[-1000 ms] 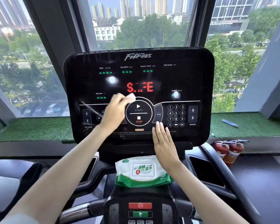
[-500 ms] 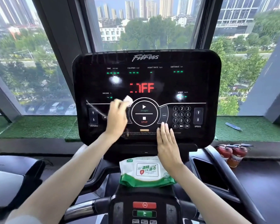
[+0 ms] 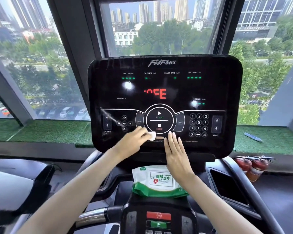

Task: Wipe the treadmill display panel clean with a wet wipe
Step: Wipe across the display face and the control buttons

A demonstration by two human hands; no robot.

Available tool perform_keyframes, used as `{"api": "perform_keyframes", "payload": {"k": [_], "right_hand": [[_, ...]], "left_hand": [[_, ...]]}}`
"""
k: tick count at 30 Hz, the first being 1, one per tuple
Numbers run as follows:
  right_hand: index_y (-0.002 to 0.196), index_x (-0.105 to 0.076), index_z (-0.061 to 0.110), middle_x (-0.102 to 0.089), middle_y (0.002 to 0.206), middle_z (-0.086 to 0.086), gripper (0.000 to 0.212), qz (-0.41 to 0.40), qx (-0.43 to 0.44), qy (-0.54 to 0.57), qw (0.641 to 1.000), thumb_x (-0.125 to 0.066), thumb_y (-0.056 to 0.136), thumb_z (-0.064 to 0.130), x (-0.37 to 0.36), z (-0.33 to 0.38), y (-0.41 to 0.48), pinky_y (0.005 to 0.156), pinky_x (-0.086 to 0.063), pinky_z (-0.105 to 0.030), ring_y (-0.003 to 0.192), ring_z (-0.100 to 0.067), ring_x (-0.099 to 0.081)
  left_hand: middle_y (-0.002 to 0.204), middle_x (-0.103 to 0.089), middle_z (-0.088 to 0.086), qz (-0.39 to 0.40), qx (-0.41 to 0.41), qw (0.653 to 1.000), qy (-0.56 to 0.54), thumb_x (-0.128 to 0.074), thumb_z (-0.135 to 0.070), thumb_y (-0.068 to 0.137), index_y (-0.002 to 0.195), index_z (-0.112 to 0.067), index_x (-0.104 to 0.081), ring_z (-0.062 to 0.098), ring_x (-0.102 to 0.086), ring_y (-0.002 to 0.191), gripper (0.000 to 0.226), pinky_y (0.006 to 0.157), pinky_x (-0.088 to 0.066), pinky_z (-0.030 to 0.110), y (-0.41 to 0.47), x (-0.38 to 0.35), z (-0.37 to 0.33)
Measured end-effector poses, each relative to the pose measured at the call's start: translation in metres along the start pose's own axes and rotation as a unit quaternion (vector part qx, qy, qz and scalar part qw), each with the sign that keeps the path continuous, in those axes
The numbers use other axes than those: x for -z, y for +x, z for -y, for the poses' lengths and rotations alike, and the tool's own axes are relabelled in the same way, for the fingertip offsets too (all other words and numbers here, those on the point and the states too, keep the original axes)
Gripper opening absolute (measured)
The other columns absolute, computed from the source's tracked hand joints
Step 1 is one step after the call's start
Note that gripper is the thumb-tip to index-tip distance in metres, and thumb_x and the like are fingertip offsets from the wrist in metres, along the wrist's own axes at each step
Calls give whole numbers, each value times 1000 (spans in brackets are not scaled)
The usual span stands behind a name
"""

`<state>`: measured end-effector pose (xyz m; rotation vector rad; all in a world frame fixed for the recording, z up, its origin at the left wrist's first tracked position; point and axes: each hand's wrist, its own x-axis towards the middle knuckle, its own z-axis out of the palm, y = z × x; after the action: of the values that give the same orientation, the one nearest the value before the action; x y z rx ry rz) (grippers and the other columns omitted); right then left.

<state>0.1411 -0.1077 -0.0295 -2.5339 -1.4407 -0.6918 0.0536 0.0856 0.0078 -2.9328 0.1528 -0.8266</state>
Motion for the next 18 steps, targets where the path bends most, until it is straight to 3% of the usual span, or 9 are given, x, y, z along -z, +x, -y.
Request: {"api": "perform_keyframes", "payload": {"k": [1, 3, 6, 8, 9, 11, 13, 16, 18], "right_hand": [[133, -38, -12, -30, 143, -34, 61, 3, 0, -1, 1000, -29, 74, -2, 0, 0, 0, 108, -20, -52, 135, -43, -26], [133, -37, -12, -30, 142, -34, 60, 6, -2, -5, 1000, -26, 75, -4, 0, 1, 0, 107, -17, -52, 135, -44, -25], [133, -37, -12, -29, 142, -35, 60, 9, 0, -16, 1000, -42, 74, -4, 1, 3, 1, 107, -15, -53, 135, -45, -25], [133, -38, -11, -31, 141, -35, 67, 13, -2, -19, 1000, -54, 69, -4, 1, 4, 2, 107, -15, -54, 135, -45, -26], [133, -38, -11, -31, 142, -34, 69, 16, -3, -18, 1000, -56, 67, -4, 2, 4, 2, 107, -15, -54, 135, -44, -26], [134, -38, -10, -31, 142, -33, 72, 19, -1, -15, 1000, -58, 65, -5, 3, 2, 1, 107, -15, -53, 135, -43, -26], [135, -38, -9, -31, 143, -31, 73, 17, 2, -12, 1000, -58, 64, -7, 3, 0, 0, 108, -17, -52, 136, -41, -27], [136, -39, -5, -30, 144, -30, 74, 6, -2, 5, 1000, -54, 64, -12, 3, -3, -3, 110, -23, -51, 137, -39, -25], [136, -40, -2, -29, 145, -28, 75, 3, -3, 13, 1000, -52, 63, -14, 5, -5, -5, 111, -24, -51, 138, -38, -23]], "left_hand": [[95, -50, 3, -3, 18, 1000, -2, -60, 19, 64, 107, -14, -55, 16, -44, 86, 54, 51, -52, 30, -1, 4, 11], [97, -50, 7, -115, 199, 972, -52, -54, 16, 75, 110, -11, -58, 20, -48, 88, 44, 64, -53, 36, -1, 17, 28], [98, -51, 17, -269, 428, 857, -98, -48, 16, 81, 106, -2, -59, 31, -52, 90, 33, 73, -44, 31, 6, 21, 20], [94, -51, 13, -207, 337, 916, -72, -50, 18, 75, 103, -6, -59, 28, -49, 87, 38, 64, -47, 33, 8, 9, -2], [93, -51, 9, -133, 229, 962, -61, -52, 19, 72, 103, -9, -59, 24, -48, 86, 42, 60, -49, 34, 2, 1, -10], [94, -51, 6, -35, 71, 997, -14, -54, 20, 66, 104, -11, -57, 20, -46, 85, 49, 58, -52, 36, -8, -2, -1], [96, -51, 8, -66, 151, 986, -30, -53, 18, 72, 107, -11, -57, 21, -47, 88, 46, 65, -53, 39, -12, 9, 19], [107, -49, 16, -221, 451, 862, -62, -46, 11, 84, 111, -3, -55, 29, -48, 99, 32, 73, -49, 39, -11, 20, 26], [110, -48, 19, -259, 544, 796, -62, -45, 8, 86, 111, -1, -51, 33, -47, 101, 27, 70, -47, 41, -1, 18, 10]]}}
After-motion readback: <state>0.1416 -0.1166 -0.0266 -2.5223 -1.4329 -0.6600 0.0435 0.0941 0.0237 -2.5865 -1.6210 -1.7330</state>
